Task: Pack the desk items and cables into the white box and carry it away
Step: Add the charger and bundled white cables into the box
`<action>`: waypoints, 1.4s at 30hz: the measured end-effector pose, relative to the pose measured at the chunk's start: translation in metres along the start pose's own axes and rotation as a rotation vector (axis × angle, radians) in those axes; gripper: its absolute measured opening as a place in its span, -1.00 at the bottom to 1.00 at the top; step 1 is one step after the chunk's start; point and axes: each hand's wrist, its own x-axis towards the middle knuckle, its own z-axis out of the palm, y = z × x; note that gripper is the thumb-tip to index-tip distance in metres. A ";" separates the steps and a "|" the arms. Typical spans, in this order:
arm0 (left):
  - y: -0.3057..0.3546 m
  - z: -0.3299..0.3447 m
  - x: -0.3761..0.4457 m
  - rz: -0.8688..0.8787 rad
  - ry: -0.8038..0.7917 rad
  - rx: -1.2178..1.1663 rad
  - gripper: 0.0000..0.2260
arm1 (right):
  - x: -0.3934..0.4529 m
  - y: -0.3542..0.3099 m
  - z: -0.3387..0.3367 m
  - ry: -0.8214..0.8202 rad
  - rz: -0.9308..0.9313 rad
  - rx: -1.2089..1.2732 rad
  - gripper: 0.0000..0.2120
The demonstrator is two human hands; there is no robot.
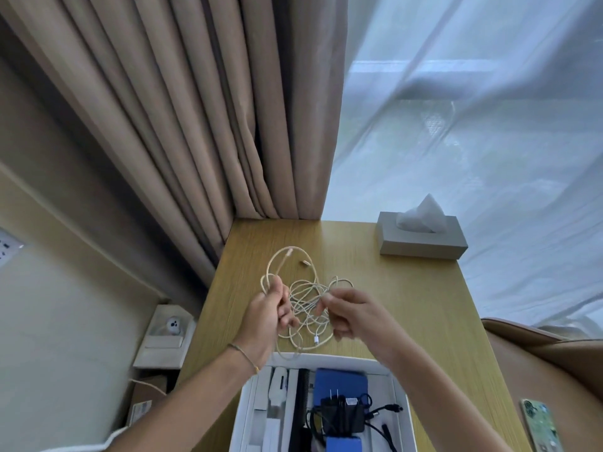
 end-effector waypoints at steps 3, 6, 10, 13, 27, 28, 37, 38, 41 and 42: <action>-0.013 0.013 -0.012 0.065 -0.007 0.083 -0.41 | 0.003 0.008 0.025 -0.079 0.062 -0.129 -0.71; -0.019 0.019 -0.018 0.072 -0.001 0.230 -0.58 | 0.003 0.013 0.032 -0.107 0.094 -0.214 -0.71; -0.022 0.019 -0.016 0.044 0.084 0.209 -0.54 | 0.002 0.020 0.031 -0.145 0.150 -0.331 -0.67; -0.019 0.008 -0.008 -0.008 0.109 -0.019 -0.53 | -0.007 0.030 0.018 -0.136 0.196 -0.329 -0.63; -0.074 -0.006 -0.032 -0.157 -0.347 0.507 -0.31 | -0.023 0.070 0.011 0.074 0.266 -0.158 -0.68; -0.077 -0.008 -0.034 -0.125 -0.419 0.591 -0.39 | -0.024 0.074 0.016 0.083 0.306 -0.100 -0.67; -0.126 -0.038 -0.048 -0.271 -0.120 0.849 -0.50 | -0.043 0.098 0.017 0.071 0.445 0.055 -0.74; -0.133 -0.041 -0.050 -0.315 -0.054 0.833 -0.52 | -0.045 0.099 0.014 0.080 0.434 0.048 -0.75; -0.150 -0.046 -0.059 -0.434 0.050 0.828 -0.65 | -0.050 0.105 0.009 0.095 0.415 0.068 -0.75; -0.154 -0.046 -0.061 -0.432 0.061 0.889 -0.69 | -0.051 0.107 0.008 0.101 0.411 0.079 -0.75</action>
